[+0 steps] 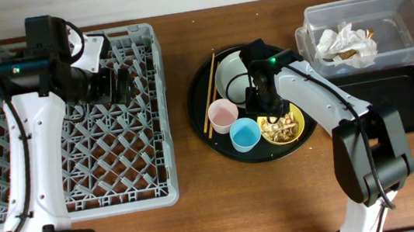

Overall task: Sort waste into correct bins and load items into the dishwasher rack
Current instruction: 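Move the right gripper to the yellow bowl and grasp its rim, then tip the yellow bowl over the black tray to dump the scraps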

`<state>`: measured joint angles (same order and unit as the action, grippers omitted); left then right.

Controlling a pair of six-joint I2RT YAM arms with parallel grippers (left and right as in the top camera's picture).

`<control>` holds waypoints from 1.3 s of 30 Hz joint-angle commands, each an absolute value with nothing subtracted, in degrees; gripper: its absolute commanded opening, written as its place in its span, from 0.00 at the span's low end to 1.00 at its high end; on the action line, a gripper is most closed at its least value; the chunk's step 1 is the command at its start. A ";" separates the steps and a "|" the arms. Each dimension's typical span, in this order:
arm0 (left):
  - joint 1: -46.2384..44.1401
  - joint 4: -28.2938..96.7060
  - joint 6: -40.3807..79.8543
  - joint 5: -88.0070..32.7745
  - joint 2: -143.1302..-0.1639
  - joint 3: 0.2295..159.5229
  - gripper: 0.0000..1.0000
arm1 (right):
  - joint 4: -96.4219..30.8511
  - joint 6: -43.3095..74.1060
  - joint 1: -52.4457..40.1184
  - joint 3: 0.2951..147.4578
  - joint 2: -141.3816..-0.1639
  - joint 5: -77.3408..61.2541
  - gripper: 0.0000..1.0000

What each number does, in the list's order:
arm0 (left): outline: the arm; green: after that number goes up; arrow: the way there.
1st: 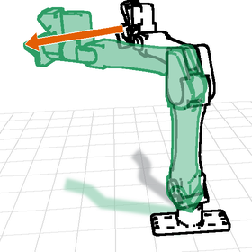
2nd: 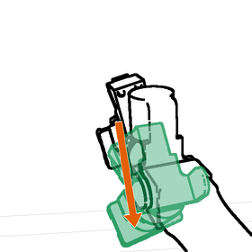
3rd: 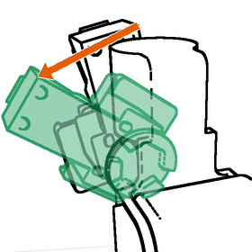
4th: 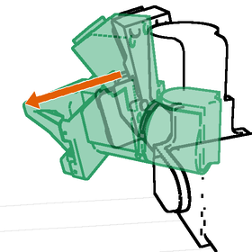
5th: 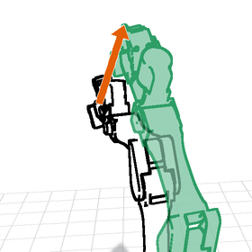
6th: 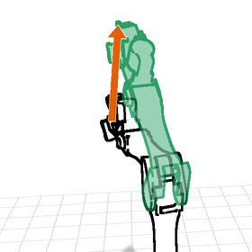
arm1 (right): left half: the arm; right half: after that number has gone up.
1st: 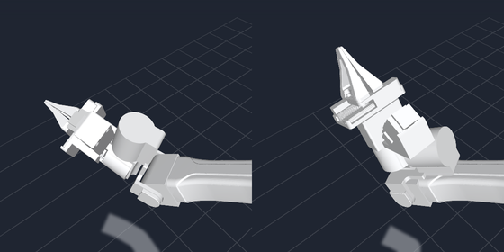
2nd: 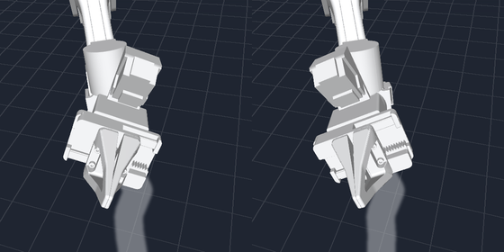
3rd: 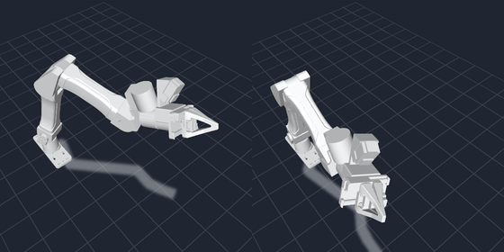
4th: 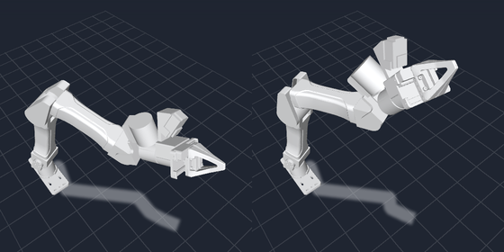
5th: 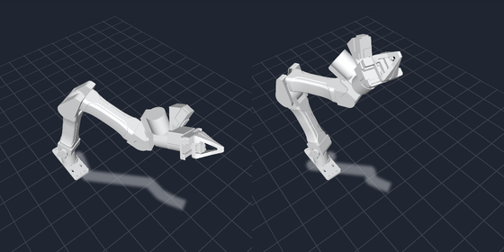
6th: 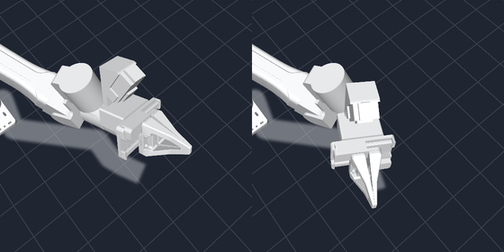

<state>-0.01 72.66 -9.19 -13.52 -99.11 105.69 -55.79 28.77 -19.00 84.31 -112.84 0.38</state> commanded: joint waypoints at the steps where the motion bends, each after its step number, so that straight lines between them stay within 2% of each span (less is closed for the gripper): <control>1: 0.03 72.51 -9.91 -13.54 -99.42 106.91 1.00 | -55.59 29.21 -19.49 84.20 -113.84 0.27 0.46; 7: 0.03 72.51 -9.91 -13.52 -99.42 106.91 0.99 | -55.37 29.23 -19.59 82.63 -113.86 0.75 0.34; 11: 0.03 72.51 -9.93 -13.54 -99.42 106.91 0.99 | -53.89 29.45 -19.64 79.59 -113.86 0.69 0.33; 13: 0.03 72.51 -9.93 -13.54 -99.42 106.91 0.99 | -53.58 29.45 -19.59 79.55 -113.86 0.69 0.27; 15: 0.03 72.51 -9.91 -13.54 -99.42 106.91 0.99 | -53.52 29.41 -19.49 79.55 -113.86 0.69 0.26; 16: 0.03 72.51 -9.93 -13.54 -99.42 106.91 0.99 | -53.54 29.19 -19.49 79.55 -113.84 0.69 0.23; 19: 0.01 72.51 -9.91 -13.54 -99.42 106.91 0.99 | -53.54 29.17 -19.42 79.57 -113.84 0.69 0.04; 24: 0.01 72.53 -9.91 -13.54 -99.42 106.91 0.99 | -57.12 26.28 -17.93 82.06 -113.82 0.64 0.04; 27: 0.03 72.53 -9.91 -13.54 -99.42 106.91 0.99 | -64.45 24.60 -16.64 88.68 -113.82 0.45 0.04; 34: 0.01 72.53 -9.91 -13.54 -99.42 106.91 0.99 | -72.88 18.15 -15.57 101.84 -109.47 -0.25 0.04; 39: 0.03 72.53 -9.91 -13.54 -99.42 106.91 0.99 | -74.87 11.25 -7.73 102.02 -101.56 -9.17 0.04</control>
<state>-0.01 72.64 -9.19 -13.52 -99.11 105.71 -73.87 16.91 -13.06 100.29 -107.55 -3.36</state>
